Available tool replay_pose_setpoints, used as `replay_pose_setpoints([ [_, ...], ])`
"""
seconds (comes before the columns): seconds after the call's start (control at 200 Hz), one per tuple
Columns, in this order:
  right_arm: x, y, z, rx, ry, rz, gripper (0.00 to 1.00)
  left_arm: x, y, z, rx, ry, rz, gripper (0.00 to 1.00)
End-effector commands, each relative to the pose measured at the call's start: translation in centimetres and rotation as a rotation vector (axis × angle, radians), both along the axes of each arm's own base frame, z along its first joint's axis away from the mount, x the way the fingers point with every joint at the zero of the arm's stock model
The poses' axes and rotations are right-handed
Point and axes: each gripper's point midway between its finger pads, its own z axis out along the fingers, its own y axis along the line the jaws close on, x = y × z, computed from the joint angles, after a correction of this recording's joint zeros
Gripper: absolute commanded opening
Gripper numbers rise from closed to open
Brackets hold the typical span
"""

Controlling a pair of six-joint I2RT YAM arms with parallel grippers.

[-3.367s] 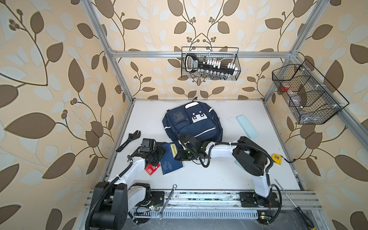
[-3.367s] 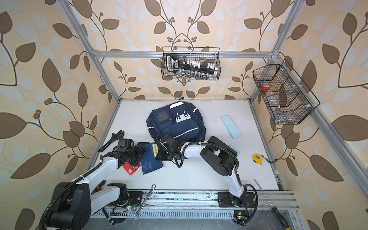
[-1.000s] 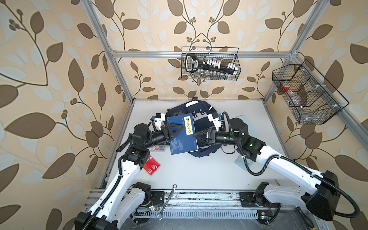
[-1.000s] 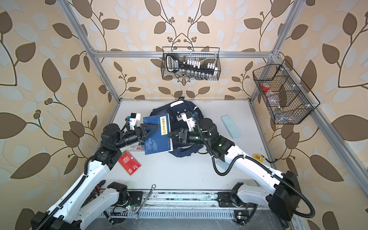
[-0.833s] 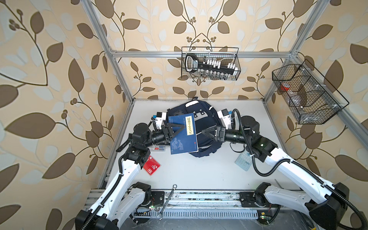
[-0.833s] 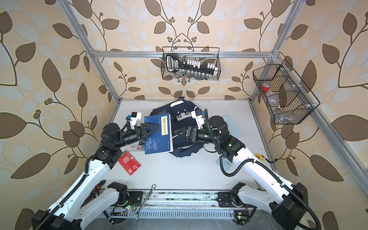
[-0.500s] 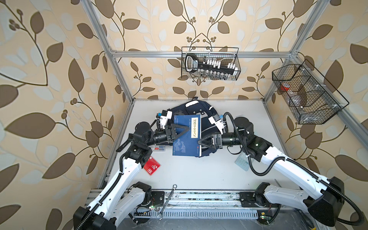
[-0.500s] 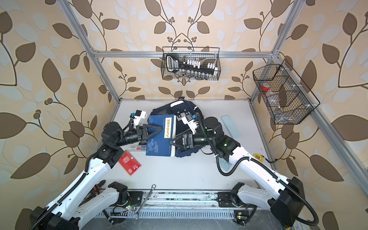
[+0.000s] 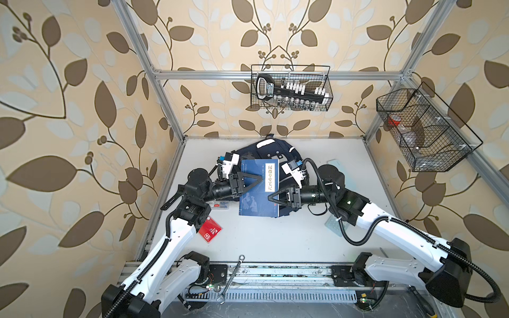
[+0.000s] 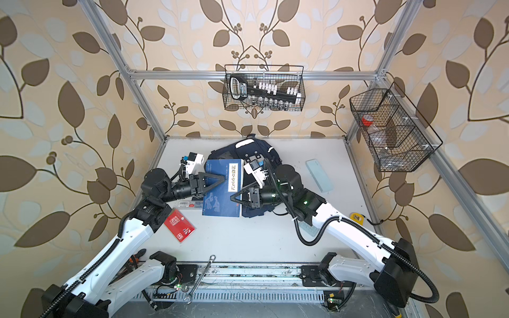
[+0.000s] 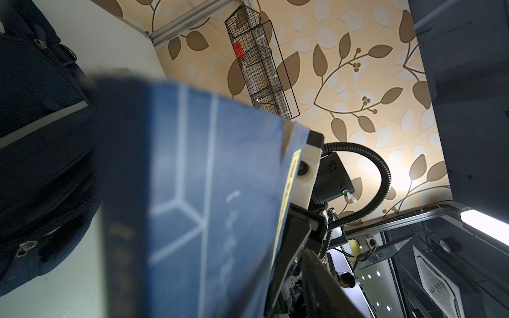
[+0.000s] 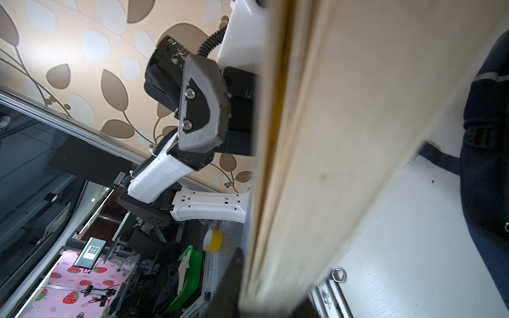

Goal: Pack the student bag
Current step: 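Carry the blue book with both grippers over the backpack opening, then insert the blue book into the backpack with the right gripper while the left holds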

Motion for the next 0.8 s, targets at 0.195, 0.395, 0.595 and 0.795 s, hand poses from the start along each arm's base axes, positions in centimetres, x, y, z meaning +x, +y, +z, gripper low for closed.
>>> replay_pose_setpoints([
  [0.195,5.8,-9.2,-2.6,-0.201,0.08,-0.503,0.0,4.1,2.7,-3.0,0.376,-0.032,0.291,0.86],
  [0.395,5.6,-22.0,-10.3,-0.481,0.274,-0.924,0.0,6.4,-1.6,-8.8,0.832,-0.085,0.254,0.83],
  [0.595,2.3,-26.8,-14.9,-0.546,0.395,-1.043,0.0,6.8,-10.8,-15.4,1.186,-0.27,0.054,0.79],
  [0.795,0.4,-27.2,-16.8,-0.517,0.457,-1.067,0.0,8.4,-16.1,-20.0,1.332,-0.328,-0.02,0.77],
])
